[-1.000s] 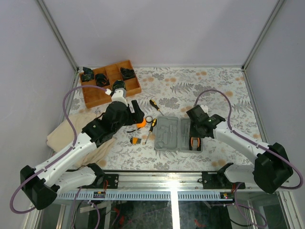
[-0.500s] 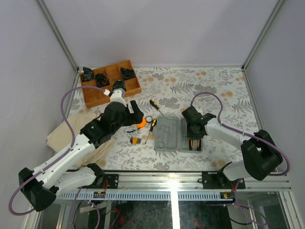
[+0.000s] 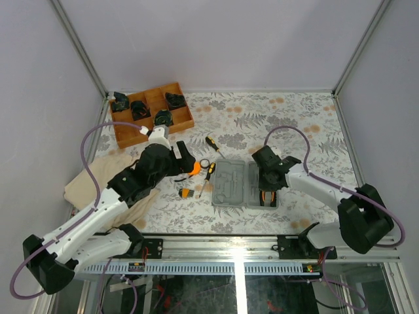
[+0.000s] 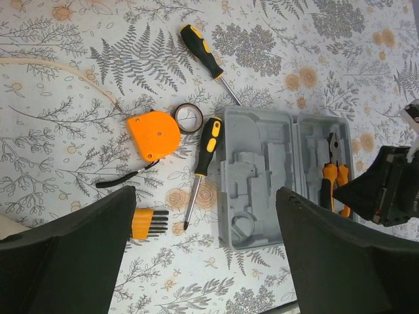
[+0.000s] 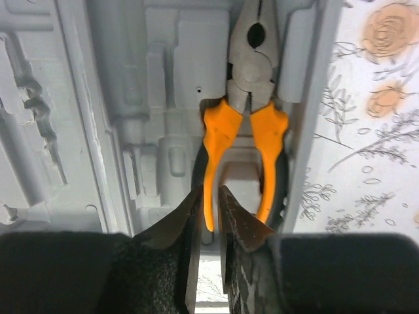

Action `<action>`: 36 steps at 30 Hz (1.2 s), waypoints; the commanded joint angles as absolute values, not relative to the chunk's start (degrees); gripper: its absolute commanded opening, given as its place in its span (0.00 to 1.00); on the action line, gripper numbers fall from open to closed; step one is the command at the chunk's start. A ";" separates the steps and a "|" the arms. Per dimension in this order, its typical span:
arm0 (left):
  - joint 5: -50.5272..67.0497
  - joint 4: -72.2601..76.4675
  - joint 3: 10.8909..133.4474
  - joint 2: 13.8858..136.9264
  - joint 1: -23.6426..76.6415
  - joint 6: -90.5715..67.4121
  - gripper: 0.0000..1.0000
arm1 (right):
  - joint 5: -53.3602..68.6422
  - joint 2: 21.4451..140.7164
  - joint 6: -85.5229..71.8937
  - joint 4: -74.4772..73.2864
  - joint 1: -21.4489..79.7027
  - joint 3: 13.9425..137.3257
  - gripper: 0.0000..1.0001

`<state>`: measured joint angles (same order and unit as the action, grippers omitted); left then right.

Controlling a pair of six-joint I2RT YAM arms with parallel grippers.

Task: Sort the tools into containers
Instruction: Place the pliers in the storage box.

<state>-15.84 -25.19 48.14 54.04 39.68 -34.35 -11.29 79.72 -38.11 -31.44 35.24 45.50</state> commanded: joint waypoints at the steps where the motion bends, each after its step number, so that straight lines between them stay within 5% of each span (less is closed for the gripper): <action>1: -17.51 -21.25 46.87 51.38 39.15 -32.80 0.88 | -16.81 73.35 -38.59 -36.78 35.68 46.90 0.22; 30: -13.88 -26.29 49.63 54.37 39.08 -32.24 0.92 | -13.07 86.51 -40.60 -37.79 33.40 39.98 0.07; 34: -14.42 -26.33 49.94 54.72 39.08 -32.61 0.93 | -14.76 85.10 -41.00 -39.85 33.40 40.58 0.06; 36: -14.35 -26.56 50.05 55.02 39.11 -32.67 0.93 | -17.36 81.62 -41.16 -41.86 33.39 42.10 0.15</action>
